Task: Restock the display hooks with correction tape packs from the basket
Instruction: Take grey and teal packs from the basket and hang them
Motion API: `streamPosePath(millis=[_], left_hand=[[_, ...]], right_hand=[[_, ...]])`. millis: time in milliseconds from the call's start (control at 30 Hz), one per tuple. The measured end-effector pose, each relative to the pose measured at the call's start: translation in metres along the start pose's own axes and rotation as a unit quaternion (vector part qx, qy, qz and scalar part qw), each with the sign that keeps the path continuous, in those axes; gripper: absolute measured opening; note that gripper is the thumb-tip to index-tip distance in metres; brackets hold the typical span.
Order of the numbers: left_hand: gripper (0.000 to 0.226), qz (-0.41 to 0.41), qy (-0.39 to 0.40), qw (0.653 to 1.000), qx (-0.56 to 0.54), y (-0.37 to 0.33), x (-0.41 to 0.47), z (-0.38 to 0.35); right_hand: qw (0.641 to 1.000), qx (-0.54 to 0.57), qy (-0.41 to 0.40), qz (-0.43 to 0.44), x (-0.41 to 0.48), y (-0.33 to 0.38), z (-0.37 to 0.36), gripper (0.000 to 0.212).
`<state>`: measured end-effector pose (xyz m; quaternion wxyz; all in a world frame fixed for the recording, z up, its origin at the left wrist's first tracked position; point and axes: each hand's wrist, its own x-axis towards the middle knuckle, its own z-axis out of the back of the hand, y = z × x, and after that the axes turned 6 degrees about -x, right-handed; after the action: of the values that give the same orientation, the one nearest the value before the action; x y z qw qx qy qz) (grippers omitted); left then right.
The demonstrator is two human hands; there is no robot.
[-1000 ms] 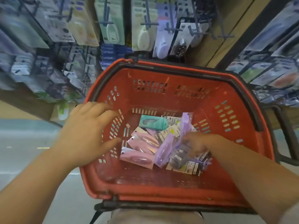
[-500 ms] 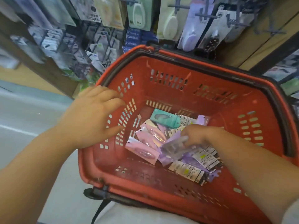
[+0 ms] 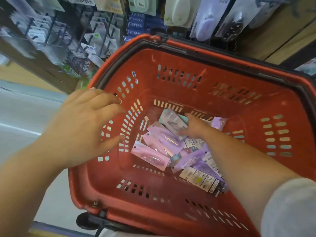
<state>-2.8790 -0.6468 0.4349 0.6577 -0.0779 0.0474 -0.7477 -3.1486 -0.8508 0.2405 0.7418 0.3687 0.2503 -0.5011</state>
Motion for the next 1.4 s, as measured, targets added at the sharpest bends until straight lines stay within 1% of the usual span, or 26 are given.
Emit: streamPosePath(millis=[33, 67, 100, 167, 200, 267, 367, 467, 533, 600, 667, 733, 767, 800, 867, 933, 1000, 1067, 1167, 1233, 1300, 1367, 1400], left_hand=[[0.062, 0.001, 0.003, 1.0, 0.0, 0.0, 0.0, 0.0], [0.061, 0.003, 0.005, 1.0, -0.001, 0.0, 0.0, 0.001], [0.061, 0.005, 0.006, 1.0, -0.002, 0.0, 0.001, 0.001], [0.061, 0.007, 0.004, 1.0, -0.003, -0.001, 0.0, 0.002], [0.061, 0.008, 0.003, 1.0, -0.004, -0.002, 0.0, 0.002], [0.061, 0.01, 0.0, 1.0, -0.006, -0.002, 0.0, 0.002], [0.059, 0.009, 0.0, 1.0, -0.008, -0.002, 0.0, 0.002], [0.057, 0.008, 0.001, 1.0, -0.007, -0.001, -0.001, 0.001], [0.056, 0.006, 0.0, 1.0, -0.005, -0.001, -0.001, 0.001], [0.056, 0.004, -0.001, 1.0, -0.004, -0.001, -0.001, 0.0], [0.056, 0.005, 0.0, 1.0, -0.004, -0.001, -0.002, 0.0], [0.055, 0.007, 0.001, 1.0, -0.006, -0.001, -0.002, 0.0], [0.055, 0.009, 0.002, 1.0, -0.007, -0.001, -0.002, 0.0], [0.056, 0.009, 0.002, 1.0, -0.008, -0.001, -0.002, 0.0], [0.056, 0.005, -0.001, 1.0, -0.01, -0.001, -0.002, 0.0], [0.056, 0.0, -0.007, 1.0, -0.012, 0.0, -0.002, 0.0], [0.056, -0.007, -0.012, 1.0, -0.016, 0.0, -0.001, 0.0], [0.056, -0.015, -0.015, 1.0, -0.013, 0.001, -0.001, -0.002], [0.058, -0.015, -0.008, 1.0, -0.006, 0.001, -0.001, -0.002], [0.06, -0.006, 0.002, 1.0, -0.014, 0.0, -0.001, -0.001], [0.061, 0.012, -0.011, 0.999, -0.041, -0.006, 0.002, 0.002], [0.065, 0.051, -0.04, 0.992, -0.111, -0.021, 0.01, 0.008], [0.07, 0.091, -0.055, 0.98, -0.169, -0.031, 0.016, 0.012]], right_hand=[[1.0, 0.016, -0.002, -0.012, 0.004, -0.002, -0.005, 0.109], [1.0, 0.022, -0.004, -0.018, 0.005, -0.002, -0.008, 0.108], [1.0, 0.017, -0.008, -0.025, 0.008, -0.003, -0.009, 0.1], [0.999, -0.019, -0.018, -0.032, 0.008, -0.001, -0.007, 0.076], [0.999, -0.036, -0.023, -0.033, 0.007, 0.0, -0.006, 0.07], [0.997, -0.056, -0.038, -0.035, 0.005, 0.002, -0.006, 0.07], [0.991, -0.117, -0.06, -0.032, 0.0, 0.006, -0.008, 0.062], [0.986, -0.167, -0.022, 0.002, 0.0, 0.011, -0.014, 0.059], [0.987, -0.159, -0.003, 0.018, -0.002, 0.017, -0.021, 0.057], [0.992, -0.125, -0.015, 0.019, -0.005, 0.022, -0.028, 0.062], [0.998, -0.052, -0.044, 0.005, -0.006, 0.025, -0.031, 0.084], [0.999, -0.004, -0.043, -0.014, -0.006, 0.025, -0.03, 0.108], [0.999, 0.002, -0.032, -0.017, -0.006, 0.024, -0.028, 0.114], [1.0, 0.01, -0.023, -0.018, -0.006, 0.024, -0.027, 0.114], [0.999, 0.03, -0.013, -0.009, -0.009, 0.023, -0.027, 0.104], [0.999, 0.036, -0.021, 0.001, -0.014, 0.025, -0.029, 0.084], [0.997, 0.072, -0.025, 0.009, -0.019, 0.028, -0.028, 0.061], [0.99, 0.135, -0.026, 0.021, -0.026, 0.03, -0.024, 0.05], [0.974, 0.219, -0.042, 0.045, -0.047, 0.032, -0.005, 0.039], [0.946, 0.313, -0.042, 0.07, -0.071, 0.038, 0.013, 0.033], [0.902, 0.416, -0.046, 0.103, -0.101, 0.048, 0.033, 0.03], [0.863, 0.483, -0.063, 0.136, -0.133, 0.059, 0.049, 0.031], [0.85, 0.498, -0.074, 0.154, -0.149, 0.064, 0.056, 0.035]])
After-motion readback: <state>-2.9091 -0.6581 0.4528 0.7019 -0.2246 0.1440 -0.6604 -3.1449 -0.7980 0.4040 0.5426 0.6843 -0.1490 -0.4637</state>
